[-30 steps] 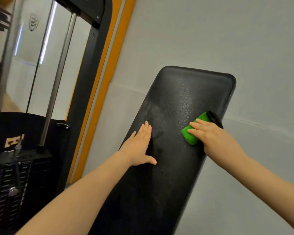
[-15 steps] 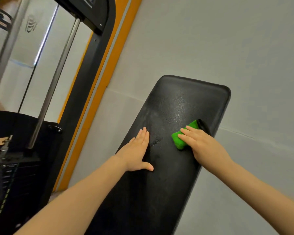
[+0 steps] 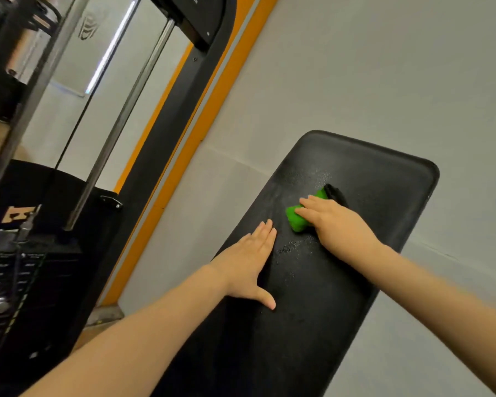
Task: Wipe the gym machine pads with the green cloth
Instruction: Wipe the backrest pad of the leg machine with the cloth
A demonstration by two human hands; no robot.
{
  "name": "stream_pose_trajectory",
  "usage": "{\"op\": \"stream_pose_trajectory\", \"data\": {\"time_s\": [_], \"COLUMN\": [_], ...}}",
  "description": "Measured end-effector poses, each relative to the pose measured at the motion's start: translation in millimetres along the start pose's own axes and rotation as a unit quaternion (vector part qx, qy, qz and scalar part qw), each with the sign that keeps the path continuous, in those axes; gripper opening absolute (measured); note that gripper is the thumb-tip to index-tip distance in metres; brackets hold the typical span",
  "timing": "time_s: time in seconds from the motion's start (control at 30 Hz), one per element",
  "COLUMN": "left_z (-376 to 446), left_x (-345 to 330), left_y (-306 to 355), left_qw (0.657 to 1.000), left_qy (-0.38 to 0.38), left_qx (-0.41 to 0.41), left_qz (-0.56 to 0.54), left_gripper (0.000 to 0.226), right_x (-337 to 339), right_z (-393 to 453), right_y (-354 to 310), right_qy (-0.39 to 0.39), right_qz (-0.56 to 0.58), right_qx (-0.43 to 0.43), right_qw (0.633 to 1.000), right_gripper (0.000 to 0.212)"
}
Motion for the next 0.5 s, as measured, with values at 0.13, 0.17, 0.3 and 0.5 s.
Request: {"op": "stream_pose_trajectory", "data": {"time_s": [0.13, 0.17, 0.3, 0.5], "left_z": [-1.2, -1.0, -4.6, -10.0], "left_x": [-5.8, -5.6, -5.6, -11.3], "left_y": [-1.1, -1.1, -1.3, -4.1], "left_qw": [1.0, 1.0, 1.0, 0.999], "left_qy": [-0.001, 0.002, 0.023, 0.033], "left_qx": [0.004, 0.004, 0.0, 0.015], "left_qz": [-0.008, -0.008, -0.008, -0.04], "left_gripper": [0.134, 0.133, 0.131, 0.125], "right_x": [-9.4, -14.0, -22.7, -15.2], "right_z": [52.9, 53.3, 5.5, 47.1], "right_y": [2.2, -0.6, -35.6, -16.1], "right_qy": [-0.009, -0.014, 0.003, -0.041], "right_qz": [0.0, -0.006, -0.024, 0.015], "right_qx": [-0.073, -0.076, 0.037, -0.018], "right_qw": [0.997, 0.997, 0.999, 0.999], "right_gripper": [0.049, 0.048, 0.048, 0.051]}}
Point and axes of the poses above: each hand's wrist, its own z-axis towards the middle knuckle, its own x-axis out of the back of the hand, y = z × x, the point moved 9 cm from there along z, towards the middle knuckle, and after that the axes turned 7 degrees about -z, right-handed, at the moved point
